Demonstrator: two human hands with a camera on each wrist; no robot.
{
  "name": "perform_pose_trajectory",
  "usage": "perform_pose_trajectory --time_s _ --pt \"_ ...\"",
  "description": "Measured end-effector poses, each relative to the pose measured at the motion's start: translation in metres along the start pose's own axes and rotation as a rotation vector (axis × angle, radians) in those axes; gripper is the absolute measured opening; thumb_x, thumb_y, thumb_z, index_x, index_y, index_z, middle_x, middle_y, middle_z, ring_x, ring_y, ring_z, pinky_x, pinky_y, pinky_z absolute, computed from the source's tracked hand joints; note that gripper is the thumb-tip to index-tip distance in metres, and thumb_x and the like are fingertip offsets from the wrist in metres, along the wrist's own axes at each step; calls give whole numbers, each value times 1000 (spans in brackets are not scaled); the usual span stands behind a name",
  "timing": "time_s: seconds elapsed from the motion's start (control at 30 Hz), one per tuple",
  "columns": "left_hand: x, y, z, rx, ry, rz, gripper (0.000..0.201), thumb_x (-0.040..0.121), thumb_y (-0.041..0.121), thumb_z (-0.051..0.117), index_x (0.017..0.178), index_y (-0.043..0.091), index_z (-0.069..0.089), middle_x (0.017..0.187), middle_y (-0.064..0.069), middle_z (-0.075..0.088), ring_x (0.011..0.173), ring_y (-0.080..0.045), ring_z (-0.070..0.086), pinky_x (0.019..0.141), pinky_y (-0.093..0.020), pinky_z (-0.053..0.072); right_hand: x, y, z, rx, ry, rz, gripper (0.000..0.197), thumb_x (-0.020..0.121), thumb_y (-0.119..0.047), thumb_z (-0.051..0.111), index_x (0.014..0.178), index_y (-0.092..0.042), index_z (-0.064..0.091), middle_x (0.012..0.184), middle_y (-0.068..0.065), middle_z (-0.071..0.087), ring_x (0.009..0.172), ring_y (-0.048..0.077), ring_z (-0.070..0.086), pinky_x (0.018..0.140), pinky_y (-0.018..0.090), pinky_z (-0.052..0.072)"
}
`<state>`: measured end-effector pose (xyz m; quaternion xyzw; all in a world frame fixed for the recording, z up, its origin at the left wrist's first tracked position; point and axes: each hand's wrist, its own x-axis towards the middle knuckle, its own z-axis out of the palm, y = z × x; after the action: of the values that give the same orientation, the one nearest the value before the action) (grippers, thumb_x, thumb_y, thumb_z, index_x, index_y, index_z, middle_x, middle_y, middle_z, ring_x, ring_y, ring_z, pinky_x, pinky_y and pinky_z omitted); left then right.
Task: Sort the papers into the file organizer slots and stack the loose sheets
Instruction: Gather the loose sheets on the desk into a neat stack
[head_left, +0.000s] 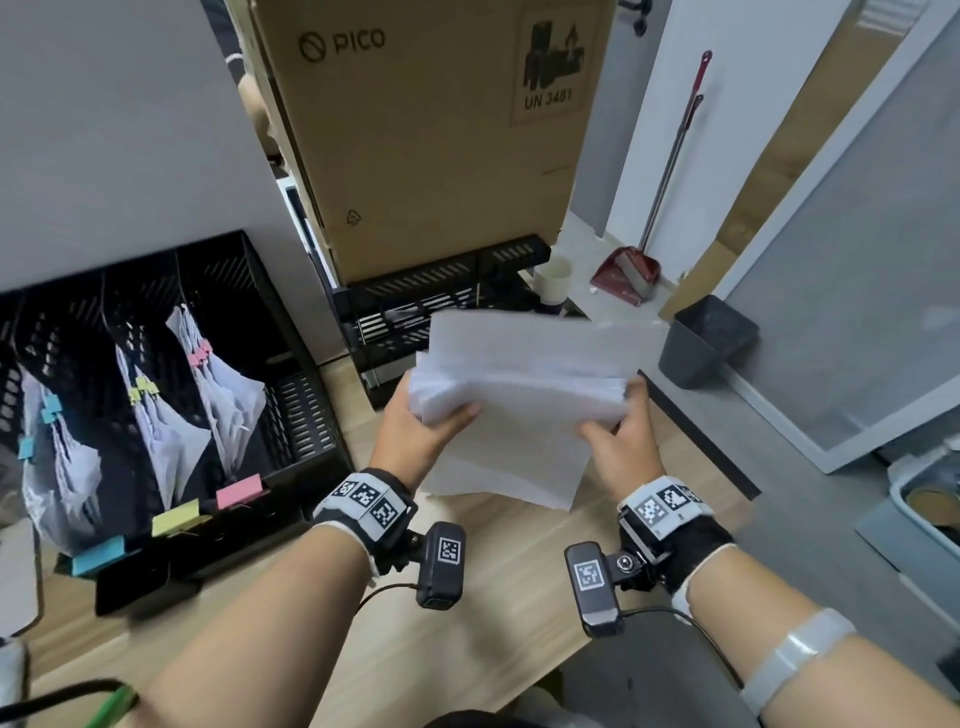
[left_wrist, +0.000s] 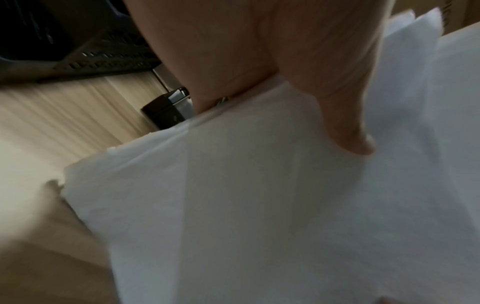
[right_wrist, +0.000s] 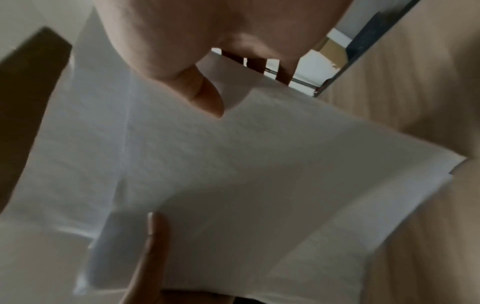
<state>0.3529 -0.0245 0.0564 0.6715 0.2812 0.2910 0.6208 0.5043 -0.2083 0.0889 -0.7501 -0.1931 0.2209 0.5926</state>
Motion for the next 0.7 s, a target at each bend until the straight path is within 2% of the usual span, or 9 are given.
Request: perform_pose_trajectory --time_s 0.03,0.1,0.17,0.27,0.37,0.43,0.5,0.6,0.7 --pt "-2 -2 0 8 -29 16 55 76 23 87 123 11 62 119 -7 71 112 -22 68 96 -38 56 -2 6 -1 -2 -8 37 51 82 10 57 121 -19 41 94 -1 62 92 16 64 66 19 45" --pt "-5 -5 2 -24 -74 25 57 73 21 88 122 9 61 118 -12 70 112 -26 67 96 -39 56 -4 15 -4 0 -12 82 48 82 10 58 120 -16 44 91 -2 63 89 17 63 66 18 44" --pt "-5 -11 0 -61 -99 -17 64 68 27 89 124 10 61 119 -11 71 113 -27 67 97 -39 55 -4 16 -4 11 -11 89 45 81 11 59 117 -15 50 91 -2 65 89 17 63 70 21 46" --pt "-6 -23 -3 -32 -125 -104 87 65 38 92 138 14 50 129 -5 67 122 -20 63 105 -40 50 -2 13 -3 61 -42 96 52 79 15 59 121 -16 55 94 -3 70 91 14 66 78 24 50" --pt "-7 -31 -8 -65 -89 -142 99 62 40 94 143 15 44 134 -4 64 125 -20 61 108 -43 49 1 9 -1 41 -62 76 61 78 11 59 125 -28 52 99 0 69 93 15 65 82 29 53" --pt "-8 -28 -7 -80 -94 -133 97 62 41 94 142 14 46 133 -5 65 124 -22 62 106 -45 50 4 9 1 34 -53 96 63 77 10 58 125 -30 50 100 2 68 95 20 64 86 36 53" --pt "-9 -25 -5 -86 -103 -118 94 63 41 94 140 14 48 132 -6 65 123 -24 62 105 -47 50 6 12 3 43 -42 148 60 76 10 59 125 -24 51 97 1 68 94 22 64 88 40 52" --pt "-9 -21 -5 -138 -79 -103 91 64 35 94 140 15 47 133 -8 64 125 -27 61 105 -47 50 9 17 4 35 -58 209 46 73 3 62 115 -15 55 100 8 69 100 28 65 90 45 51" --pt "-10 -14 -6 -116 -136 -100 73 70 30 89 134 17 56 130 -8 67 122 -26 63 103 -46 51 8 19 4 18 -85 237 43 72 1 64 113 -12 58 103 8 69 104 28 63 89 42 52"
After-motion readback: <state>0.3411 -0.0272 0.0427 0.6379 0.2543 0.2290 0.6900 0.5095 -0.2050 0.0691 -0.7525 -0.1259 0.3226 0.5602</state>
